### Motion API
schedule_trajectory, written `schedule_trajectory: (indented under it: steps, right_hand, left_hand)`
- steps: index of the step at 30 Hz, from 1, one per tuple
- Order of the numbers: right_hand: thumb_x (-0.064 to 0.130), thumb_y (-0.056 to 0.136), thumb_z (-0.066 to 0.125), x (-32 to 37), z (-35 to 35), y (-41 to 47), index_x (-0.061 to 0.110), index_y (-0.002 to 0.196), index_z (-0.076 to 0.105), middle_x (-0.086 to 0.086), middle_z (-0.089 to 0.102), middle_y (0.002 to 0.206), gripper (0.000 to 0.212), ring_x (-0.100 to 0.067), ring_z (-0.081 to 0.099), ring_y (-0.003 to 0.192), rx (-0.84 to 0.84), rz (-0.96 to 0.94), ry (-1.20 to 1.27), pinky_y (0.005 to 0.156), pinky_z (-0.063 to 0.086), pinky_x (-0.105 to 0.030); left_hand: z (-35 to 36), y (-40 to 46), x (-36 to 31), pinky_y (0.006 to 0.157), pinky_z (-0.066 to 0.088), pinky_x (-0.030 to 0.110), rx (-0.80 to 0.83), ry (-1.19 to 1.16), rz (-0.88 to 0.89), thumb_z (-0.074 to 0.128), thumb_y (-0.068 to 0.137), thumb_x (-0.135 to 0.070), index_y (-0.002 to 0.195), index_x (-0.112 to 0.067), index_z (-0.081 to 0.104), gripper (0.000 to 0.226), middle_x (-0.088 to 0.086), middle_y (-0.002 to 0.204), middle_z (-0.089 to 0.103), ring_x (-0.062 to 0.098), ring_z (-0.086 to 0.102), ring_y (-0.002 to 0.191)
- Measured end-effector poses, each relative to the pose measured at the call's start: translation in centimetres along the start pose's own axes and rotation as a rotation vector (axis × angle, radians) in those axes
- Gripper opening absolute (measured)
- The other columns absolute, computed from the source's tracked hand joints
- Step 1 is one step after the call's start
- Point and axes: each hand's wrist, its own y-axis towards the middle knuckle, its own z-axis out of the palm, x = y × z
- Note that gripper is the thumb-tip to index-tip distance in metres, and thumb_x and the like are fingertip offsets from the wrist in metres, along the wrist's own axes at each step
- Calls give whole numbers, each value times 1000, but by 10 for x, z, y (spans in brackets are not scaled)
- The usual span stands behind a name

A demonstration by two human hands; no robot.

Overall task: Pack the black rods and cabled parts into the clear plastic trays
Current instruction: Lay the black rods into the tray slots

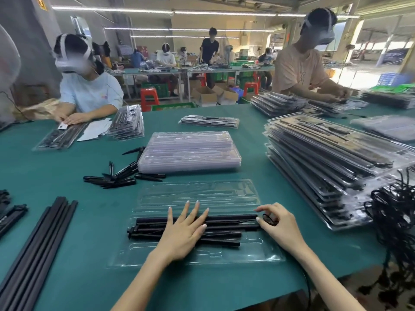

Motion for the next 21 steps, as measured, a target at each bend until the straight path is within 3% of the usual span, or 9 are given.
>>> schedule_trajectory:
  steps: [4,8,11,14,16,18,20,21]
  right_hand:
    - [13,74,80,-2,3,0,29,82,69,6,61,81,21,1,54,77,-64,17,-6,69,36,-3]
    - [17,68,85,2,5,0,22,74,68,3,60,79,19,-9,60,77,-159,43,-33,70,38,-3]
    - [41,69,81,4,-1,-5,29,88,63,8,55,85,29,-11,56,84,-132,66,-143,74,42,-18]
    - [69,66,67,1,-20,-10,45,107,45,14,52,88,52,-6,51,83,83,155,-324,69,42,-27]
    - [72,63,67,2,-35,-12,41,100,51,9,58,77,51,-6,56,73,205,264,-299,64,45,-27]
    - [70,61,69,6,-43,-12,34,84,62,6,60,62,44,-5,56,62,244,297,-309,59,43,-25]
    - [62,66,73,15,-46,-9,32,76,62,6,55,50,34,-4,50,51,221,256,-305,51,36,-21]
    - [55,70,74,21,-46,-7,31,77,61,6,50,45,28,-5,44,46,208,236,-268,47,31,-19]
  left_hand:
    - [-4,0,6,109,-26,49,14,-75,23,19,102,-48,138,-36,-24,57,-15,150,-23,11,-26,141]
    - [-5,-2,9,109,-25,50,22,-90,56,28,95,-61,140,-47,-17,64,-15,150,-23,9,-26,140]
    - [-4,-4,14,110,-26,46,4,-177,92,34,90,-66,141,-52,-10,69,-18,152,-24,6,-25,141]
    - [-6,-9,13,112,-23,43,-89,-305,126,46,88,-62,143,-50,0,73,-23,152,-21,2,-21,142]
    - [-10,-14,5,113,-20,39,-183,-415,148,58,87,-52,143,-48,15,70,-25,154,-10,-2,-13,143]
    - [-15,-20,-10,118,-10,35,-316,-492,173,65,87,-41,136,-45,35,58,-20,156,14,-1,5,145]
    - [-23,-28,-33,115,22,27,-462,-600,198,67,86,-33,119,-35,58,34,-16,135,51,1,41,131]
    - [-26,-32,-47,102,37,21,-487,-719,196,66,85,-29,107,-29,65,22,-16,115,63,0,56,112]
